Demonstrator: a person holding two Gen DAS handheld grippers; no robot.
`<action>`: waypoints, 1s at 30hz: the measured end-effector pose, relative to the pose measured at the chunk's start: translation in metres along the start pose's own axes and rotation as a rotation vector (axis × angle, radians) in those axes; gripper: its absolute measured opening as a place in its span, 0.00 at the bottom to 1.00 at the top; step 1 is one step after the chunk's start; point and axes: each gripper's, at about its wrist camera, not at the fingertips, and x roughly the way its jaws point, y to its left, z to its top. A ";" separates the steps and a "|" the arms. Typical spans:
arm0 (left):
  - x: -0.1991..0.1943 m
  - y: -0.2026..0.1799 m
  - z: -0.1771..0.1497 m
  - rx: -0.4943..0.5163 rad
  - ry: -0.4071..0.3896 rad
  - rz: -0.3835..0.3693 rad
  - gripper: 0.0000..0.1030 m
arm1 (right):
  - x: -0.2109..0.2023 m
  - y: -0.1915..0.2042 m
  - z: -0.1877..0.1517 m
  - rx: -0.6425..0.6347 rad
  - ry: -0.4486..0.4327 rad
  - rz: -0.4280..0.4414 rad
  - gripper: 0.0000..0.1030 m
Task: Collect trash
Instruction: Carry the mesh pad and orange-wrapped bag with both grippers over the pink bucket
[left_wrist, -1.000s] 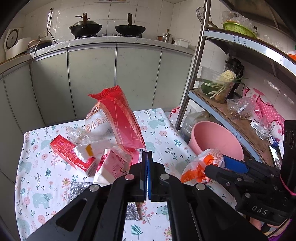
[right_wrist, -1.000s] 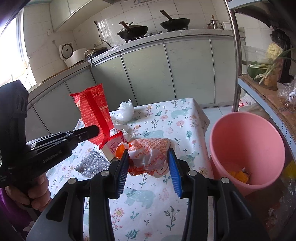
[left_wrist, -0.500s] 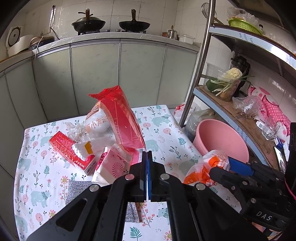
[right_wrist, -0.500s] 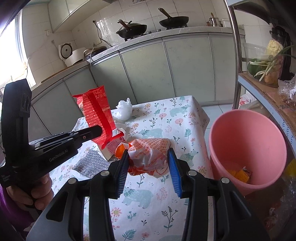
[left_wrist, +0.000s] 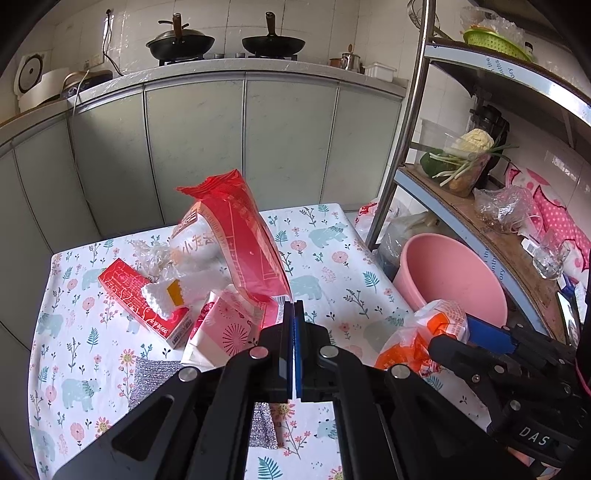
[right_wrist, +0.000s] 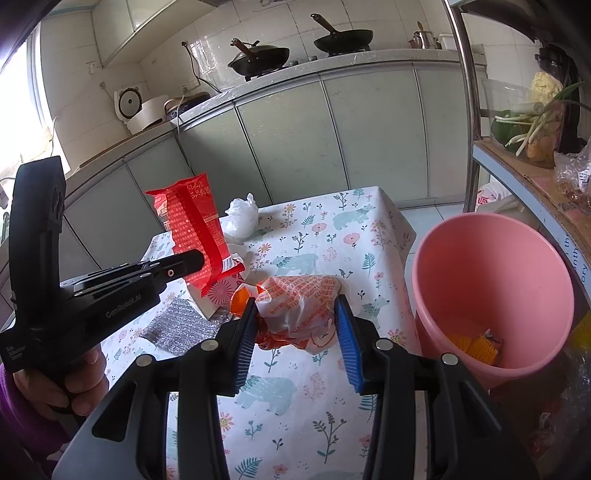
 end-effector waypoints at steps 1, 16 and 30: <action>0.001 -0.001 0.000 0.002 0.000 0.004 0.00 | 0.000 -0.001 0.000 0.002 0.000 0.000 0.41; 0.016 -0.016 0.005 0.032 0.022 0.070 0.00 | -0.001 -0.021 0.000 0.038 -0.016 0.006 0.41; 0.032 -0.061 0.025 0.090 -0.004 -0.023 0.00 | -0.018 -0.073 0.008 0.105 -0.092 -0.072 0.41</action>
